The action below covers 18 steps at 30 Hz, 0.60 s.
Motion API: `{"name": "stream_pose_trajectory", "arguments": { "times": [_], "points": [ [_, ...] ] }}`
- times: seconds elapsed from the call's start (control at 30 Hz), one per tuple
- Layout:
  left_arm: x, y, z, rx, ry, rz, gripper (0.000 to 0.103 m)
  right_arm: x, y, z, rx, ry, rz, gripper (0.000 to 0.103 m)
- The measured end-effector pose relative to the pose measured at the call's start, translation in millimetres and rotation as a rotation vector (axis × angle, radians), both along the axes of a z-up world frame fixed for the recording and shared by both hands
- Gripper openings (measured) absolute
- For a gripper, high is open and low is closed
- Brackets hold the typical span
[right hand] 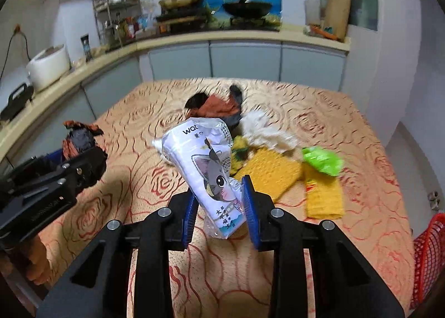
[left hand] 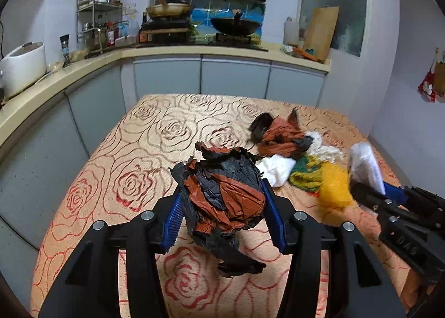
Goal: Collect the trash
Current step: 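Carry both bags in the grippers over the red wastebasket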
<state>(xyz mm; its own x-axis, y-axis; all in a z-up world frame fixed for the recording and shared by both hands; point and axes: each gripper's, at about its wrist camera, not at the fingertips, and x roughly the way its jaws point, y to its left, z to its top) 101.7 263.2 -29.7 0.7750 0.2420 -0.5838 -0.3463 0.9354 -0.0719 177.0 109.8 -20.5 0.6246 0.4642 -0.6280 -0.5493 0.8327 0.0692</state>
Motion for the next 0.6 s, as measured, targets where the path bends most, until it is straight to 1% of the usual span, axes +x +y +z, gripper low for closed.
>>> {"name": "stream_pose_trajectory", "arguments": {
  "times": [0.17,0.3,0.5,0.6],
  "points": [
    [7.0,-22.9,13.9,0.008,-0.031,-0.055,0.050,-2.4,-32.0,20.1,0.029,-0.041,-0.065,0.030],
    [15.1,-48.3,24.6,0.022,-0.053,-0.113,0.050,-1.1,-60.9,30.4,0.043,-0.062,-0.125,0.030],
    [29.1,-91.4,37.8,0.031,-0.090,-0.210,0.050,1.9,-111.5,39.9,0.054,-0.089,-0.234,0.030],
    [39.5,-121.5,41.0,0.039,-0.101,-0.273,0.050,4.0,-140.5,43.9,0.059,-0.100,-0.298,0.030]
  ]
}}
